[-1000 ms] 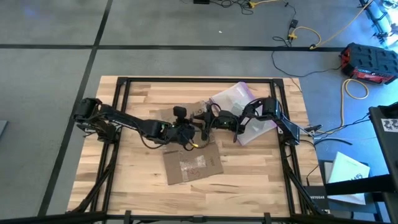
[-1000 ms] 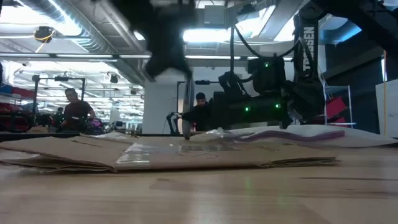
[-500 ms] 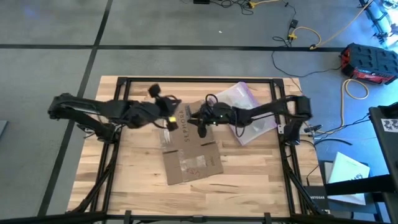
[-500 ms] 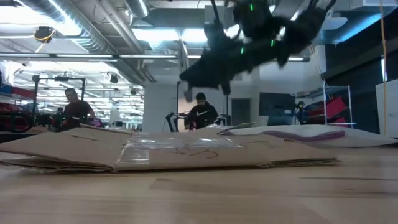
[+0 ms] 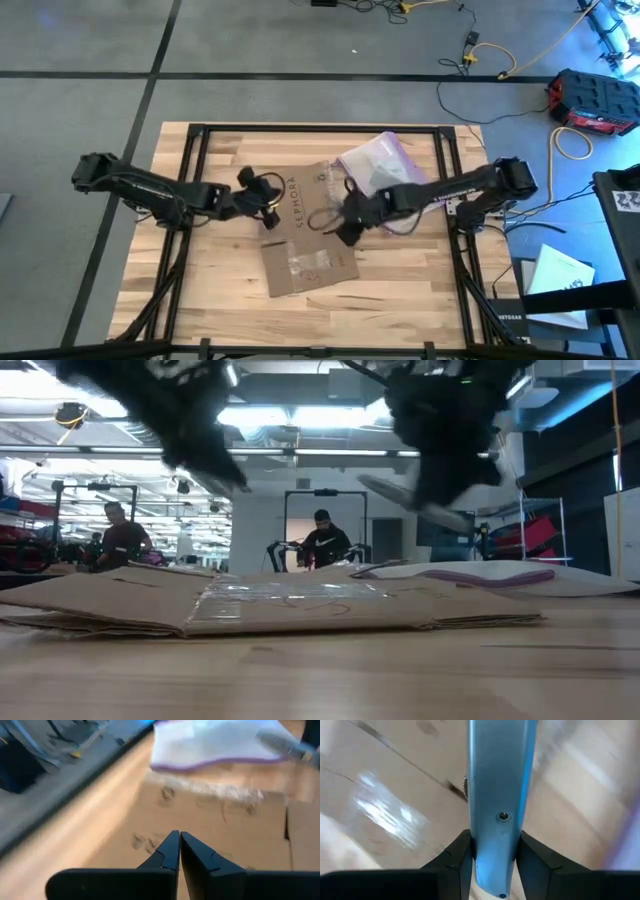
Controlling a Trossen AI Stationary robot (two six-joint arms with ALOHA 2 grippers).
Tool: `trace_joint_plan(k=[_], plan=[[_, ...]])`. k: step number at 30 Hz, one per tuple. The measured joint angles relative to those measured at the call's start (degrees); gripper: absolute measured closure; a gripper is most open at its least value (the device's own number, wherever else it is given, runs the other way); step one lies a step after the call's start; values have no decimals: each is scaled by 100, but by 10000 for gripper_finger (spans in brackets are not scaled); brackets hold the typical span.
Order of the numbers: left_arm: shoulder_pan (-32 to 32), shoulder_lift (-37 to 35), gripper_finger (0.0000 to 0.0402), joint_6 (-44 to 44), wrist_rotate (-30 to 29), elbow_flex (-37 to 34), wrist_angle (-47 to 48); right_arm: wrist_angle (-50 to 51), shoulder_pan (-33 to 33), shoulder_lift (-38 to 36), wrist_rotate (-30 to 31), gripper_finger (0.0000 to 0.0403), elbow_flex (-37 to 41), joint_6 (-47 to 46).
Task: Unpack boxes
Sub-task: Close the cutter
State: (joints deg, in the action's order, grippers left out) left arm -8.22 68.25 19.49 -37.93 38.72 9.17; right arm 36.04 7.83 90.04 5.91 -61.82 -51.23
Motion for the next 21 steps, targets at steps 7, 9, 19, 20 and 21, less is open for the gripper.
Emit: trace_joint_plan(k=[7, 9, 19, 20, 21], plan=[[-268, 22, 401, 102, 595, -1308, -846, 725, 707, 0, 251, 299, 2, -1332], [-307, 22, 402, -41, 643, -1510, -897, 730, 848, 0, 256, 299, 30, -1670], [45, 70, 401, -933, 648, -1867, -1695, 339, 1510, -4, 197, 299, 785, -3375], [122, 93, 401, -1016, 642, -1867, -1750, 147, 1558, -4, 195, 299, 858, -3509], [192, 124, 401, -1117, 640, -1867, -1806, -25, 1606, -4, 192, 299, 934, -3613]])
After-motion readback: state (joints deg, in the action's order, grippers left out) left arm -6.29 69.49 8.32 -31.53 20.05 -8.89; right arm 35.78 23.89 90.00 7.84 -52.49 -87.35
